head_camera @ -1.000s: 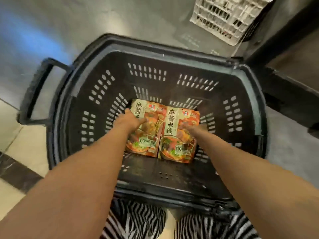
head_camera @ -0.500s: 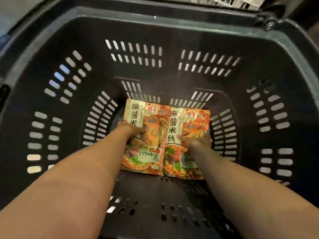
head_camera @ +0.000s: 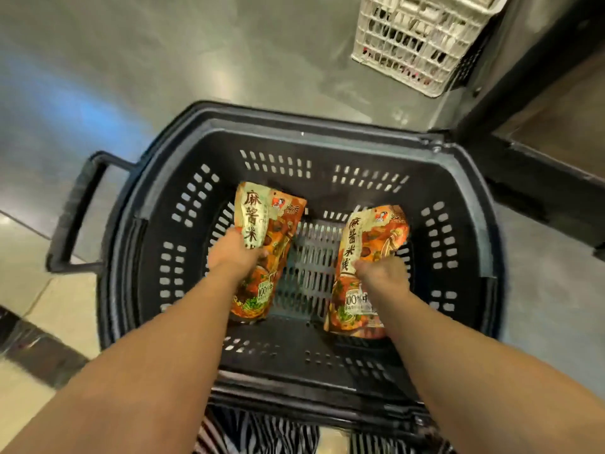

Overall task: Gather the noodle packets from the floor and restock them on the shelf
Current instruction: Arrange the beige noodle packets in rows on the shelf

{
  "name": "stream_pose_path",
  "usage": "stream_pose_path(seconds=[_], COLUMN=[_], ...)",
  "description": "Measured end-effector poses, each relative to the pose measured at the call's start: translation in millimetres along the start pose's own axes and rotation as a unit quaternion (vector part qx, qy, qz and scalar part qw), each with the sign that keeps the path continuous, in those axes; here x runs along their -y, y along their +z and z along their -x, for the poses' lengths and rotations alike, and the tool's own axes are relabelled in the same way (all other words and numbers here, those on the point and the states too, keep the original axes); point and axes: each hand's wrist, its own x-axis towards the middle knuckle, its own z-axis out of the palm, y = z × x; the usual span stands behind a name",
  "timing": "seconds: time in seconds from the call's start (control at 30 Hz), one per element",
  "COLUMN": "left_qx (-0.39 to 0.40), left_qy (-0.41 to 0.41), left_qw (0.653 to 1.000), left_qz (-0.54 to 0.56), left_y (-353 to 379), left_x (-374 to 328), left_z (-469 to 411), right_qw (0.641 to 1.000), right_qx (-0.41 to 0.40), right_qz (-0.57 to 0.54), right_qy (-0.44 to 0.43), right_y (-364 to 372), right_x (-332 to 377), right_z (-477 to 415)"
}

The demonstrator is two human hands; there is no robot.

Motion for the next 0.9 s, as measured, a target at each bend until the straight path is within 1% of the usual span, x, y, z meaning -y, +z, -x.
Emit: stream_pose_path(seconds=[0.07,0.13,0.2,0.3,0.4,0.5,0.6,0.7,0.8,0.9], left_qx=[-0.004,0.030,0.060,0.100,0.104,0.094,0.084,0.073,0.069,0.073], left_qy=[0.007,0.017,0.010,0.001,0.029,0.046,0.064,0.102,0.135,0.168], left_qw=[0.999,0.992,0.976,0.958,0.959,0.964,0.965,0.963,0.957,0.952], left_qz=[0.037,0.125,0.209,0.269,0.261,0.244,0.239,0.239,0.248,0.244], left_y=[-41,-76,-111,-158,-198,-232,-258,-275,-281,-279], left_x=[-11,-22,-41,-74,-111,-146,-175,-197,-211,-224], left_z=[35,67,105,161,212,258,299,345,390,426], right_qw=[0.999,0.999,0.999,0.999,0.997,0.996,0.995,0.991,0.987,0.979], right_qx=[0.021,0.014,0.014,0.010,0.010,0.012,-0.010,-0.044,-0.092,-0.121], right_qz=[-0.031,-0.044,-0.041,-0.032,-0.033,-0.047,-0.066,-0.089,-0.113,-0.156], right_qy=[-0.010,-0.009,-0.011,-0.030,-0.063,-0.069,-0.076,-0.087,-0.059,-0.061], right_y=[-35,-71,-107,-163,-219,-272,-324,-365,-402,-438], right_x=[22,49,76,110,133,146,152,144,126,107], right_z=[38,78,115,167,214,254,293,323,348,365])
